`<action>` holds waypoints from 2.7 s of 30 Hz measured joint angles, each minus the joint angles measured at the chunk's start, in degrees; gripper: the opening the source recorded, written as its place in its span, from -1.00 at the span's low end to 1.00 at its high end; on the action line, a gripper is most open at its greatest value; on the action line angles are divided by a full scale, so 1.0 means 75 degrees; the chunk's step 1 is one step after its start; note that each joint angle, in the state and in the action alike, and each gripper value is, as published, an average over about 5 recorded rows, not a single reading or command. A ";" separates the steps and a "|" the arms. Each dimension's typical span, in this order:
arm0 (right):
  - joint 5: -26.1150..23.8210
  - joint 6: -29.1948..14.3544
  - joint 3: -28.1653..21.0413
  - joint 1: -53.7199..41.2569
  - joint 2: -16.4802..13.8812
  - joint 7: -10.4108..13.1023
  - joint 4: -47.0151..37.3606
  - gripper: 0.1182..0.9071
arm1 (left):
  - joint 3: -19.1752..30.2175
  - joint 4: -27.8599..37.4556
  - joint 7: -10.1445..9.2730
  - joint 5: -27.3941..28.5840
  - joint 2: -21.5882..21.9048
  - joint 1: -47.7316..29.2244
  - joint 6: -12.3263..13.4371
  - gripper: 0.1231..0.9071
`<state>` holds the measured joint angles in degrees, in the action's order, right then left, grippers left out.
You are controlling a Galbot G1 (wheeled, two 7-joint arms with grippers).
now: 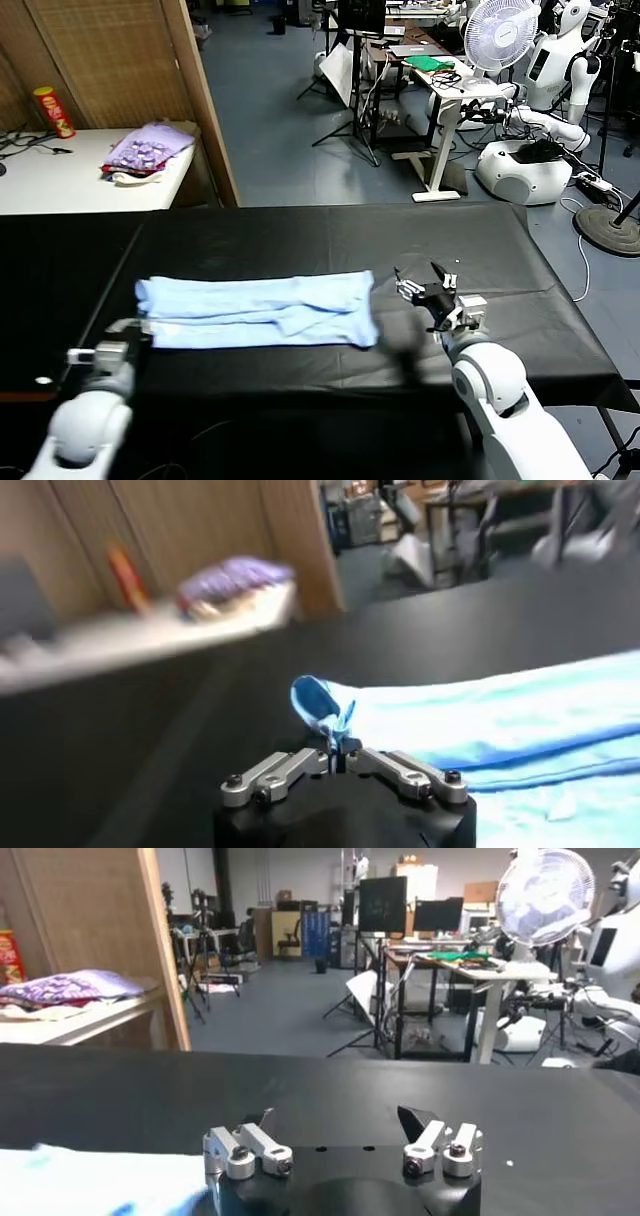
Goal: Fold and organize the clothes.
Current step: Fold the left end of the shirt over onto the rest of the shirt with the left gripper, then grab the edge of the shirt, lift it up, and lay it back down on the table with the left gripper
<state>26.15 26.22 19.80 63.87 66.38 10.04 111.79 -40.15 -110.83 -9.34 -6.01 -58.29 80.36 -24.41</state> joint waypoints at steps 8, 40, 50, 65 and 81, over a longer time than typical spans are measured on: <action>-0.0308 0.0079 0.0188 0.0280 0.0042 0.0070 0.0169 0.72 | 0.1349 -0.1019 -0.0708 -0.1501 -0.0531 -0.0339 -0.0716 -0.90; -0.0480 0.0186 0.0100 0.0117 0.0143 0.0026 -0.0193 0.72 | 0.3783 -0.0337 -0.0650 -0.2680 -0.3160 -0.1572 -0.0047 0.00; -0.0473 0.0153 -0.0065 0.0042 0.0180 -0.0100 -0.0344 0.72 | 0.2223 0.0198 -0.0345 -0.4274 -0.1857 -0.1437 0.0484 0.72; -0.0487 0.0093 -0.0122 -0.0058 0.0177 -0.0127 -0.0412 0.72 | 0.1241 0.0785 -0.0461 -0.6429 -0.1892 -0.1111 0.0326 0.29; -0.0604 0.0549 0.0041 0.0089 0.0225 0.0064 -0.0168 0.72 | 0.1088 0.0364 0.0095 -0.2173 -0.1361 -0.0790 0.0600 -0.92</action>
<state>21.62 30.34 20.11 64.54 68.07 10.52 110.53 -31.99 -108.10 -8.63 -22.31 -68.49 74.44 -19.91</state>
